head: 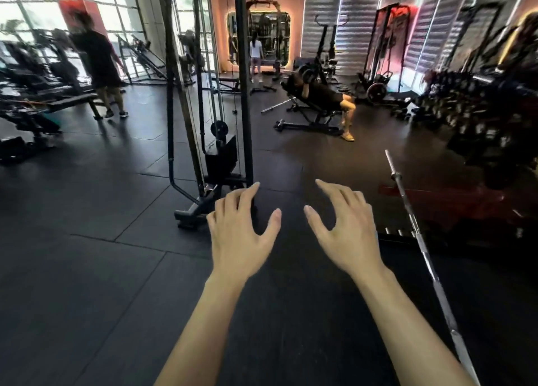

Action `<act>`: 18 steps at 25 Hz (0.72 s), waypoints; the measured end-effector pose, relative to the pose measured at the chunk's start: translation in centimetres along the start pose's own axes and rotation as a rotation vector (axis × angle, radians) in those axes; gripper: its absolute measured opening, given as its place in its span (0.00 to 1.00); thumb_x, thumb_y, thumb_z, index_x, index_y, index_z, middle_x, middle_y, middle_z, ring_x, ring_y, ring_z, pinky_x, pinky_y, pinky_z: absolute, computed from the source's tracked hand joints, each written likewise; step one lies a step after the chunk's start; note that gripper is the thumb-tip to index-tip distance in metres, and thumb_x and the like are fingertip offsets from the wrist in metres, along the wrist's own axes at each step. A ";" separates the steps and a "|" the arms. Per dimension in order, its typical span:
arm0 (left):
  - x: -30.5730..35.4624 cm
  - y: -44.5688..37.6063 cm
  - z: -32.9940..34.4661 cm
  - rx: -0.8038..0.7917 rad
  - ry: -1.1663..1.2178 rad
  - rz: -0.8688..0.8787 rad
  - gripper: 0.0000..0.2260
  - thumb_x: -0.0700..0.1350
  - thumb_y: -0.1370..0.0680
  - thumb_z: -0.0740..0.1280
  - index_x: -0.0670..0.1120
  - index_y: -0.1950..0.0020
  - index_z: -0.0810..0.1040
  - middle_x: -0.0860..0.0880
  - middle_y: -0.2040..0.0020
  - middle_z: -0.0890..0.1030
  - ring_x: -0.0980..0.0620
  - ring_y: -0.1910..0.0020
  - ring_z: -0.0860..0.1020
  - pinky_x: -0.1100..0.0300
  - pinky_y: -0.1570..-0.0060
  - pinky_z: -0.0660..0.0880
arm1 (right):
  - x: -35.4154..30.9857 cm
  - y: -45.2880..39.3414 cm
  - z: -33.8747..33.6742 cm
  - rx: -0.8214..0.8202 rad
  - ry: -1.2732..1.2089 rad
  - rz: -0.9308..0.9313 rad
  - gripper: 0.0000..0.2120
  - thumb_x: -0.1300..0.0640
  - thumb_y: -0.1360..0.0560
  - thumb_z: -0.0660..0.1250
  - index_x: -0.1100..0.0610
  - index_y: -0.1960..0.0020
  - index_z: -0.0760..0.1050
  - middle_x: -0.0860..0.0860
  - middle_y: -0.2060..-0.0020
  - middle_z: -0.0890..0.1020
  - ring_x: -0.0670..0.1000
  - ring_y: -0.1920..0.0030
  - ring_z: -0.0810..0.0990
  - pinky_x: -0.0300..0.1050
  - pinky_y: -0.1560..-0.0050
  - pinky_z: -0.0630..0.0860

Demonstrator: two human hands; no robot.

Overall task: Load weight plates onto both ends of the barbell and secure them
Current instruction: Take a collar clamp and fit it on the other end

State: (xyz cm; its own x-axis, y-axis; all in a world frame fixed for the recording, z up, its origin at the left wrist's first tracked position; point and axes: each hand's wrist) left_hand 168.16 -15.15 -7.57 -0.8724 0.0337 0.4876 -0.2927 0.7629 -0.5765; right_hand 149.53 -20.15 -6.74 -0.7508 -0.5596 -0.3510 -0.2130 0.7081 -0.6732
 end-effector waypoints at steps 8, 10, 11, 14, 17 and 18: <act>-0.8 -20.3 15.0 -0.005 -0.026 0.062 0.31 0.66 0.24 0.55 0.53 0.26 0.69 0.50 0.33 0.73 0.48 0.34 0.68 0.50 0.37 0.62 | 13.6 -18.4 10.2 0.056 0.035 0.030 0.23 0.43 0.22 0.63 0.51 0.30 0.70 0.48 0.37 0.76 0.52 0.40 0.73 0.50 0.44 0.69; -1.5 -24.9 17.7 0.009 -0.039 0.066 0.30 0.66 0.24 0.56 0.52 0.26 0.69 0.50 0.34 0.73 0.48 0.34 0.68 0.51 0.38 0.62 | 15.8 -22.6 12.5 0.063 0.030 0.027 0.23 0.43 0.22 0.64 0.51 0.30 0.71 0.49 0.38 0.77 0.53 0.41 0.73 0.51 0.45 0.70; -2.0 -27.0 19.3 0.001 -0.037 0.052 0.30 0.65 0.24 0.57 0.53 0.26 0.69 0.50 0.34 0.73 0.48 0.34 0.68 0.51 0.38 0.62 | 16.9 -24.5 13.9 0.057 0.026 0.030 0.23 0.43 0.22 0.64 0.52 0.30 0.71 0.49 0.38 0.77 0.53 0.41 0.73 0.51 0.45 0.70; -3.7 -33.1 25.0 -0.058 0.005 0.036 0.28 0.64 0.23 0.60 0.54 0.26 0.68 0.51 0.34 0.72 0.48 0.34 0.67 0.49 0.37 0.63 | 20.5 -29.3 18.6 0.051 0.044 0.044 0.24 0.42 0.22 0.63 0.52 0.30 0.71 0.50 0.38 0.77 0.52 0.40 0.73 0.49 0.46 0.69; -5.5 -38.8 31.0 -0.072 0.063 0.076 0.28 0.64 0.23 0.60 0.53 0.26 0.68 0.51 0.34 0.73 0.48 0.34 0.67 0.49 0.38 0.64 | 24.2 -34.0 23.3 0.075 0.095 0.073 0.24 0.41 0.22 0.62 0.51 0.30 0.70 0.49 0.39 0.77 0.52 0.41 0.73 0.46 0.48 0.67; -6.1 -40.5 32.8 -0.076 0.082 0.089 0.29 0.65 0.24 0.59 0.53 0.26 0.69 0.51 0.34 0.73 0.49 0.34 0.67 0.49 0.38 0.64 | 25.2 -35.5 24.7 0.077 0.109 0.080 0.23 0.41 0.22 0.62 0.51 0.30 0.70 0.49 0.39 0.77 0.51 0.41 0.74 0.45 0.48 0.67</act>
State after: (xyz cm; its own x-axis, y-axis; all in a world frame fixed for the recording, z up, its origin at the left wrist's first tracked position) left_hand 172.49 -67.43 -8.63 -0.8579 0.1537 0.4904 -0.1823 0.8012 -0.5700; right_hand 153.60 -70.03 -7.71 -0.8280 -0.4492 -0.3357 -0.1042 0.7114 -0.6950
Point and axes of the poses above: each hand's wrist, its own y-axis away from the middle knuckle, its own z-axis out of the palm, x = y × z
